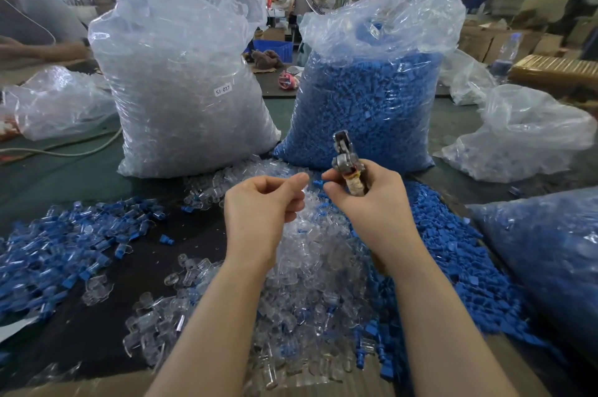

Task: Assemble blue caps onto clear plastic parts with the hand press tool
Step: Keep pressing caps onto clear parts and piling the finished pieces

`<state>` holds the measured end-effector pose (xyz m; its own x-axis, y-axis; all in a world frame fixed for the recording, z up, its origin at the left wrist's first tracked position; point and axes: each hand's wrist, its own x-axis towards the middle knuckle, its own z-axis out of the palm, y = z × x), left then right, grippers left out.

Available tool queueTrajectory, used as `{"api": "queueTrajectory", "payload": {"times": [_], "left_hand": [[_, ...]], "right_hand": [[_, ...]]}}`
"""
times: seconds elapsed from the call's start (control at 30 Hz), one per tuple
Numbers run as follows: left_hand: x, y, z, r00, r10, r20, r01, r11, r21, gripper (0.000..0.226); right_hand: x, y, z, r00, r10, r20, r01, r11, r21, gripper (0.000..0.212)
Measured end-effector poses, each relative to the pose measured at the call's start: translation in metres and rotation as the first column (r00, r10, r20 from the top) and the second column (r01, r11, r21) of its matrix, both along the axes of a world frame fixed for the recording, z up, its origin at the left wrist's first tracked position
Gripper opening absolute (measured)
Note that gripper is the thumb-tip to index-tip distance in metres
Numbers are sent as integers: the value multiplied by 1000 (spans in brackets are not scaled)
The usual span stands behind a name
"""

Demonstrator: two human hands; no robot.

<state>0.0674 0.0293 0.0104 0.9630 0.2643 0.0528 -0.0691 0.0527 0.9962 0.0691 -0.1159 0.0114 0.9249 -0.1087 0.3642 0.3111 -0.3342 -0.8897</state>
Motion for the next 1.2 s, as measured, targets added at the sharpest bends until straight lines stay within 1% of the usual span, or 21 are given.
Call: {"api": "queueTrajectory", "payload": {"times": [0.1,0.23,0.3,0.4,0.47,0.53,0.63,0.73,0.87,0.97,1.07,1.2], "left_hand": [[-1,-1,3,999,-50,15,51,997,-57,14],[-3,-1,6,993,-111,30,113,991,-74,1],[-4,-3,6,992,-122,43,124,991,-42,5],[-5,-7,6,991,-110,78,109,994,19,8],[-5,-8,4,991,-92,99,87,995,56,9],[-4,-9,3,989,-80,122,67,992,111,11],[-5,-9,2,981,-80,177,45,980,195,16],[-6,-10,1,969,-73,236,7,963,268,21],[-5,-11,1,966,-53,253,-28,952,305,16],[-6,-11,1,967,-36,252,-41,955,294,14],[-5,-10,1,972,-19,234,-44,964,262,12],[-3,-8,3,975,-28,220,5,995,104,8]], "right_hand": [[0,5,-1,1000,-6,29,6,1000,1,22],[1,6,-3,996,-79,38,80,997,-24,18],[1,6,-3,991,-125,44,127,991,-40,16],[1,8,-1,984,-172,40,175,981,-79,5],[1,8,-1,982,-186,39,188,978,-86,6],[1,7,-1,984,-175,22,176,982,-66,5],[2,6,-2,991,-130,-1,130,991,-33,15],[3,5,-2,996,-88,-20,88,996,-20,17],[4,1,-3,998,-49,-31,49,999,-12,18],[3,0,-1,999,13,-44,-12,1000,11,21],[1,-4,0,997,30,-69,-30,1000,5,17],[0,-12,-1,988,62,-143,-74,994,-79,12]]}}
